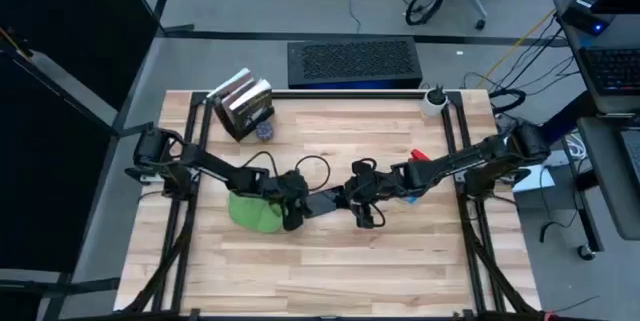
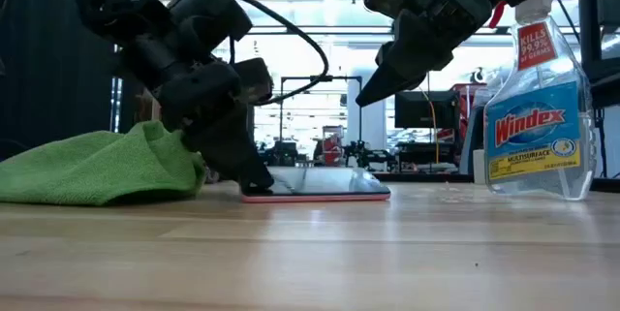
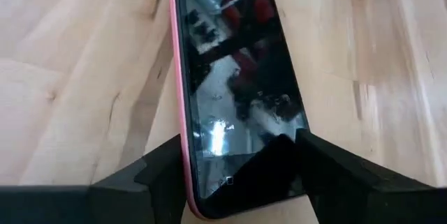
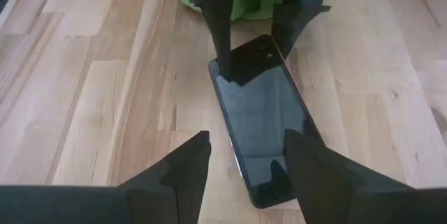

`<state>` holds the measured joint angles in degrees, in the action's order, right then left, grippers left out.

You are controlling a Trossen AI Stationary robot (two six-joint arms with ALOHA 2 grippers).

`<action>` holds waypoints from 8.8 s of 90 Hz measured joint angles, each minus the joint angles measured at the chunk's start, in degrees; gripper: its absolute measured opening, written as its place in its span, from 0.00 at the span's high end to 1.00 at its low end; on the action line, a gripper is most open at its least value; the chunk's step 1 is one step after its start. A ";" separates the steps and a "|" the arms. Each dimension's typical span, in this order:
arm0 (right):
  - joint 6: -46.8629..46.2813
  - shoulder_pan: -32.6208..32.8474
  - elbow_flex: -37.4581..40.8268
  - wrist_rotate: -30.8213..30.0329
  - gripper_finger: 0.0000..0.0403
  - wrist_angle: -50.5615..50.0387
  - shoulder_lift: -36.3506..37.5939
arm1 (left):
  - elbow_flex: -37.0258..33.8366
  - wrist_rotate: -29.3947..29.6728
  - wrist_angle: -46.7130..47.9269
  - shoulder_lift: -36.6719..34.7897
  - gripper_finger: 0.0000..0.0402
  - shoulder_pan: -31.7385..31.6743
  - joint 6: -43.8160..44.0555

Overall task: Apply microfiber cloth
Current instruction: Wipe the front of the pink cellphone with the green microfiber cloth

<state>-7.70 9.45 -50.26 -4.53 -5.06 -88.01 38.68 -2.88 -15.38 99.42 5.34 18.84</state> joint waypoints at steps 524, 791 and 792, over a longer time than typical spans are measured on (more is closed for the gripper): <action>4.31 -3.48 -10.38 7.73 1.00 36.80 -31.89 | 8.33 25.14 44.01 -30.53 0.99 14.67 3.18; -0.60 -3.48 -2.01 -3.00 1.00 21.24 -23.20 | 1.18 17.18 4.73 -13.46 0.97 11.67 -2.79; -0.63 -3.48 -2.01 -2.98 1.00 21.24 -23.21 | 1.18 17.19 3.85 -12.90 0.97 11.57 -2.96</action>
<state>-8.33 5.98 -52.27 -7.51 16.19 -111.22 39.86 14.31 -11.53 86.51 16.92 15.88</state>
